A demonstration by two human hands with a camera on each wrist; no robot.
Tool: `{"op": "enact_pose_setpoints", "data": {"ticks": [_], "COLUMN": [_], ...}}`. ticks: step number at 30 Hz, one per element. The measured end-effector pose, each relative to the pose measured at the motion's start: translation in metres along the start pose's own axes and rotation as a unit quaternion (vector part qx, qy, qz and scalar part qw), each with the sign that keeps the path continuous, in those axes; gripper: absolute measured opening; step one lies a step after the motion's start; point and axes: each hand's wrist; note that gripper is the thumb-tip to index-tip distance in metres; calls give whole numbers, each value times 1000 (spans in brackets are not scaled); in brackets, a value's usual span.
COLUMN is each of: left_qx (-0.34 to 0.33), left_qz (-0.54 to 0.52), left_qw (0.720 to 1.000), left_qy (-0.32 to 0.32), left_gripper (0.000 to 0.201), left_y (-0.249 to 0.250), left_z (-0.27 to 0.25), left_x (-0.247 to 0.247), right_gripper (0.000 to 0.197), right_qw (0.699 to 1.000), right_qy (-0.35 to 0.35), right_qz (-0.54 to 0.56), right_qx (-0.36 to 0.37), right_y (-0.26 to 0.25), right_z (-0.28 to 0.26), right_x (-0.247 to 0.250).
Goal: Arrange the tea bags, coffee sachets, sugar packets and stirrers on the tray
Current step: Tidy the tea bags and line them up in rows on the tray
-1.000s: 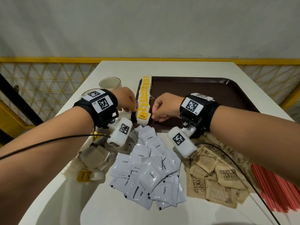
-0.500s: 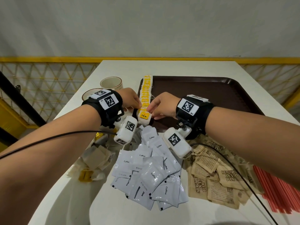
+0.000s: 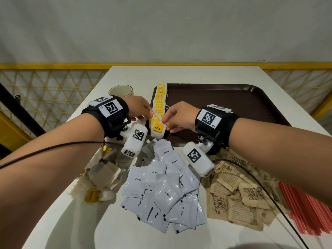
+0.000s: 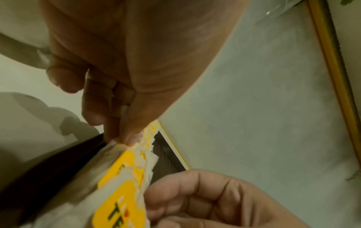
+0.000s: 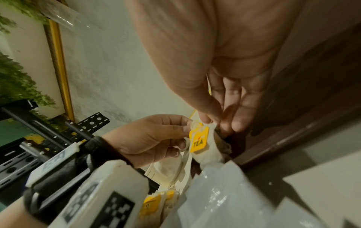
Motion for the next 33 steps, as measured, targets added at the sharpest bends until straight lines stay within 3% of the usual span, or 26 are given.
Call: {"op": "enact_pose_setpoints", "data": {"ticks": [8,12,17,24,33], "left_qx": [-36,-36,-13,-5,-6], "left_qz": [9,-17,-47,-2,8], "left_qw": [998,998,994,1000,1000], "left_qy": [43,49,102,-19,-12], "left_gripper": [10,9,16,24,22], "left_y": [9,7,1,5,10], "left_z": [5,7,5,-10,-14], "left_x": [1,-3,2,8,7], "right_gripper": [15,18,19,21,24], "right_qw": [999,1000,1000,1000,1000], "right_qy": [18,15,16,11,-2], "right_qz": [27,14,7,9,30], "right_qx": [6,19,26,11,-6], "right_y": [6,6,1,-2,-4], "right_z": [1,4,4,1,3], "right_x": [-7,-7,-7,-12,-13]}}
Point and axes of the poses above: each hand's wrist, its own z-axis towards the middle knuckle, its own x-axis out of the back of the hand, y = z × x, and after that the axes turned 9 degrees about -x, right-handed
